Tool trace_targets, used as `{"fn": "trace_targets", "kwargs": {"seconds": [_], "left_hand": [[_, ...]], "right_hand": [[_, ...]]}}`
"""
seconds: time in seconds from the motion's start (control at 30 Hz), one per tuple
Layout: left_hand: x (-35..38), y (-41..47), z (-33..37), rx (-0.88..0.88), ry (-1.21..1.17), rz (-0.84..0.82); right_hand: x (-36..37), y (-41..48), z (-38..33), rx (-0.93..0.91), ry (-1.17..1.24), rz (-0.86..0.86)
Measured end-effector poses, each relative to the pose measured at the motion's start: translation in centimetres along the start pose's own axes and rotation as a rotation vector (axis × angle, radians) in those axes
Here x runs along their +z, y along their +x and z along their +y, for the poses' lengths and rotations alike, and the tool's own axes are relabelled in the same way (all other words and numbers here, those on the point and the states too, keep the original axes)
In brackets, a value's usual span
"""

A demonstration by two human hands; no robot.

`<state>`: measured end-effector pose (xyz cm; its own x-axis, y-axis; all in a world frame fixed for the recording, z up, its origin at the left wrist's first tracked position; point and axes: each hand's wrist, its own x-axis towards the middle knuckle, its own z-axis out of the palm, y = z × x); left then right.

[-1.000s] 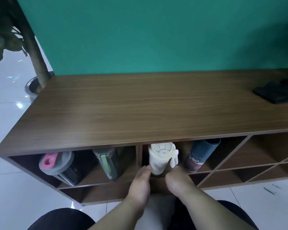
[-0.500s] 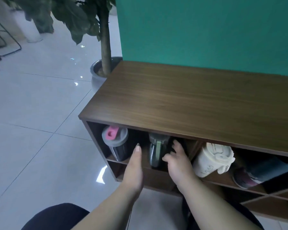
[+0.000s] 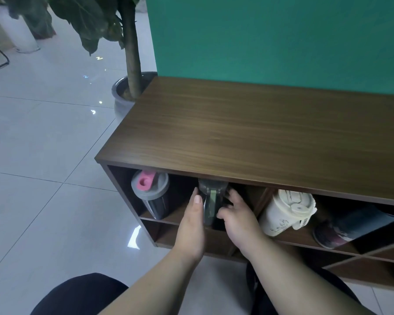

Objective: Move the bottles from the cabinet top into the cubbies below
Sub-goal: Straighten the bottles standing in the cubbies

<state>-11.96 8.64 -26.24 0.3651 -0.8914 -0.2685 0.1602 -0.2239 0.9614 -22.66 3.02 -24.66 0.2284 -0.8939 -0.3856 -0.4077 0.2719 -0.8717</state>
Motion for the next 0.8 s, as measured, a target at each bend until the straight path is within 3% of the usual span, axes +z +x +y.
{"fn": "trace_targets", "kwargs": {"seconds": [0.27,0.4,0.5,0.57,0.67,0.8], "left_hand": [[-0.1,0.0,-0.8,-0.029,0.005,0.013],[-0.6,-0.4,-0.6,-0.121,0.001,0.084],[-1.4,-1.3,0.7,-0.196,-0.069,0.182],[-2.3,-1.6,1.5,-0.279,-0.144,0.269],[-4.4,-1.6,2.3,-0.333,-0.267,0.389],[-6.9,-0.5,2.7,-0.187,-0.269,0.494]], "right_hand": [[0.1,-0.2,-0.1,0.041,-0.109,-0.003],[0.5,-1.0,-0.8,0.201,-0.26,-0.028],[1.5,-1.7,-0.9,0.311,-0.507,-0.227],[3.1,-2.4,-1.0,0.289,-0.591,-0.384],[5.9,-2.3,-1.0,0.216,-0.373,-0.418],[8.5,-1.3,-2.3,0.072,0.017,-0.326]]}}
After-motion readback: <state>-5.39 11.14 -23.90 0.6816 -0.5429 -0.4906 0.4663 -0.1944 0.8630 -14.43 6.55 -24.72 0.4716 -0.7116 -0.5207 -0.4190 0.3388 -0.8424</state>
